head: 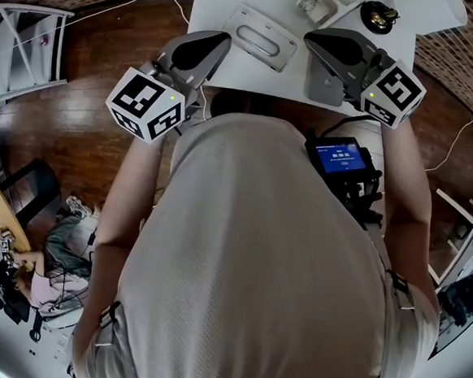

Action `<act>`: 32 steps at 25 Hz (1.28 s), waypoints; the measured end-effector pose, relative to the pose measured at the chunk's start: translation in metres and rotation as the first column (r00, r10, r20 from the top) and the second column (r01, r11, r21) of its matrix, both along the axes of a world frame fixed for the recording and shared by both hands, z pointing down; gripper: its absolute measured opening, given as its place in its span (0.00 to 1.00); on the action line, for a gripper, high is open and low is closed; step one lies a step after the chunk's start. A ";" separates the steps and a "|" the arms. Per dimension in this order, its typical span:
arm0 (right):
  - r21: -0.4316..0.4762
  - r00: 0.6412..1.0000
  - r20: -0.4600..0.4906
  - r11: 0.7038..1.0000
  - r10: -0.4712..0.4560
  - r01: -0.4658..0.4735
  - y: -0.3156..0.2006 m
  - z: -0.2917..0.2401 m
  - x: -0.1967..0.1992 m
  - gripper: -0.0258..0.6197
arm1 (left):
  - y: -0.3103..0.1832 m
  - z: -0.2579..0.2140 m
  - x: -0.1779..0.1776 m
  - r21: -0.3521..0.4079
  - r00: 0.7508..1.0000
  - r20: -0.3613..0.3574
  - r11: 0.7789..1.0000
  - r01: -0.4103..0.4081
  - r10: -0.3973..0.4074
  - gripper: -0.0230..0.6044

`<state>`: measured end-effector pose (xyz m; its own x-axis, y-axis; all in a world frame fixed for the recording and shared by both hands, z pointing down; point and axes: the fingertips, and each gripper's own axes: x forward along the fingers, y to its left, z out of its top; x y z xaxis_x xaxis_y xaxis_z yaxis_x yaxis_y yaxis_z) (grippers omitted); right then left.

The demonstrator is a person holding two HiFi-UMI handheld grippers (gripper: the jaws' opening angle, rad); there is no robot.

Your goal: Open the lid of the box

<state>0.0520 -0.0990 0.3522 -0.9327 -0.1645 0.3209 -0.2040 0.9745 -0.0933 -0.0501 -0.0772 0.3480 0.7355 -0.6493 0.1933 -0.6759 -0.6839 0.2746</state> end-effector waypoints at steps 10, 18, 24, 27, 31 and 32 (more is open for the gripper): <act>0.035 0.993 0.100 0.998 -0.055 0.051 0.012 -0.039 -0.027 0.04 | -0.014 -0.020 -0.006 0.052 1.000 -0.013 0.998 0.026 -0.026 0.04; 0.072 0.991 0.105 0.995 -0.079 0.072 0.014 -0.048 -0.032 0.04 | -0.013 -0.025 -0.016 0.050 0.999 0.007 0.998 0.038 -0.039 0.04; 0.066 0.990 0.115 0.995 -0.086 0.079 0.016 -0.048 -0.033 0.04 | -0.013 -0.024 -0.015 0.066 0.999 0.000 0.997 0.039 -0.039 0.04; 0.060 0.990 0.113 0.995 -0.088 0.081 0.016 -0.047 -0.033 0.04 | -0.013 -0.023 -0.015 0.066 0.999 -0.001 0.997 0.040 -0.040 0.04; 0.053 0.991 0.103 0.995 -0.090 0.085 0.016 -0.044 -0.034 0.04 | -0.013 -0.023 -0.017 0.061 0.999 -0.006 0.997 0.044 -0.044 0.04; 0.053 0.991 0.103 0.995 -0.090 0.085 0.016 -0.044 -0.034 0.04 | -0.013 -0.023 -0.018 0.060 0.999 -0.006 0.997 0.044 -0.043 0.04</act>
